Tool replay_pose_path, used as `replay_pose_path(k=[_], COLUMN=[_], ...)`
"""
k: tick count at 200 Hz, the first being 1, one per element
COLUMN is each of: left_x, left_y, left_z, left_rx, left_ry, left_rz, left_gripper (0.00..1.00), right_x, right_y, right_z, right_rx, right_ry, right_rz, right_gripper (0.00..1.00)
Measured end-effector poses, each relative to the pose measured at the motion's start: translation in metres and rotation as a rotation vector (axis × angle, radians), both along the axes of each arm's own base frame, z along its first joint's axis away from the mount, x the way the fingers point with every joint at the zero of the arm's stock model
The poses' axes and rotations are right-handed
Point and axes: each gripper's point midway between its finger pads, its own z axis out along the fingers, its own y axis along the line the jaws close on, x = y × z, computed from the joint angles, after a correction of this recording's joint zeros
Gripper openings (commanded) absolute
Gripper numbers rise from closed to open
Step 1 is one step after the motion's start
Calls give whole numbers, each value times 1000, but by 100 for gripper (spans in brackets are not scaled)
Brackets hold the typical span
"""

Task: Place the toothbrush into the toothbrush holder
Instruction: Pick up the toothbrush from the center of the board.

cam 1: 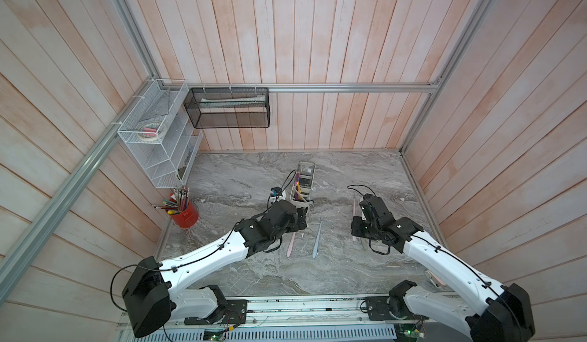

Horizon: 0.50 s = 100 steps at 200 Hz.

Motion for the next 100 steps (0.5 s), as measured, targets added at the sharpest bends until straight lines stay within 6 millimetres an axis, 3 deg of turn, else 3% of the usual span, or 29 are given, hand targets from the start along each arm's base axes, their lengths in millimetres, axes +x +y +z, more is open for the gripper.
replay_pose_path(k=[30, 100], left_x=[8, 34], left_y=[-22, -63], left_z=[5, 24], left_rx=[-54, -188], left_ry=[18, 29], left_rz=[-17, -31], left_gripper=[97, 95], right_x=[-13, -46], right_y=[28, 71], right_z=[19, 30], right_rx=[52, 116], right_ry=[-32, -29], right_rz=[95, 249], right_gripper=[13, 12])
